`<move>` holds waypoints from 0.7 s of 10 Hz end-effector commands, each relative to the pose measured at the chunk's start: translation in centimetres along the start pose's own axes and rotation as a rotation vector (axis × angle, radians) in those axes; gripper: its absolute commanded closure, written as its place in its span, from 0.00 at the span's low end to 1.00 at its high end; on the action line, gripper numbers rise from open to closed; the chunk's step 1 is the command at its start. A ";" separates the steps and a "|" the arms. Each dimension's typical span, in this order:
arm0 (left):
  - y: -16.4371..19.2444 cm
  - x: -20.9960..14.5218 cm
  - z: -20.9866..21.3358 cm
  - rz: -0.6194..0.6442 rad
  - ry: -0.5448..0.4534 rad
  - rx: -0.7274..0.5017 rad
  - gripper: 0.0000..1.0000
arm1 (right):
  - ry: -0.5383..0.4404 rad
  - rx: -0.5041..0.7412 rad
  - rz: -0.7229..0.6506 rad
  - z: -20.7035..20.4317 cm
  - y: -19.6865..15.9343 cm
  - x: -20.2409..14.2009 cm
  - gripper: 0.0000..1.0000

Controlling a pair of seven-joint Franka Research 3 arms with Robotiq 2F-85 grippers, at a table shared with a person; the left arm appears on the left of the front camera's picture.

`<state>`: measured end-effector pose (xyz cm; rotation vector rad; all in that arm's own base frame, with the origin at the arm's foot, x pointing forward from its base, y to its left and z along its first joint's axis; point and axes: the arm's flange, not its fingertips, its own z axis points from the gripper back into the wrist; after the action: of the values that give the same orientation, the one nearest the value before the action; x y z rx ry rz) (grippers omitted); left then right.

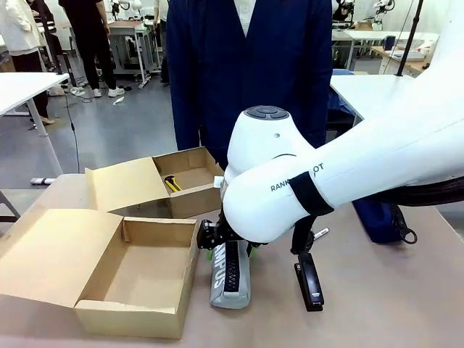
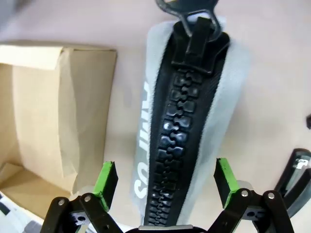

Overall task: Place items inside the box.
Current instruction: Pick up a Pencil pouch or Stapler and place it inside the Mailer Box closest to the robot.

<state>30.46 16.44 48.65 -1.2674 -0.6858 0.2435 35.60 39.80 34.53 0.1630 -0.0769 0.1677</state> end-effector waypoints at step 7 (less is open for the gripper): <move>-0.1 -0.2 -0.1 -0.019 -0.012 -0.025 0.00 | -0.055 -0.080 -0.081 -0.4 1.2 0.4 1.00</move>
<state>30.46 16.44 48.65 -1.2674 -0.6858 0.2435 35.52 39.92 34.45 0.1281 -0.1051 0.1106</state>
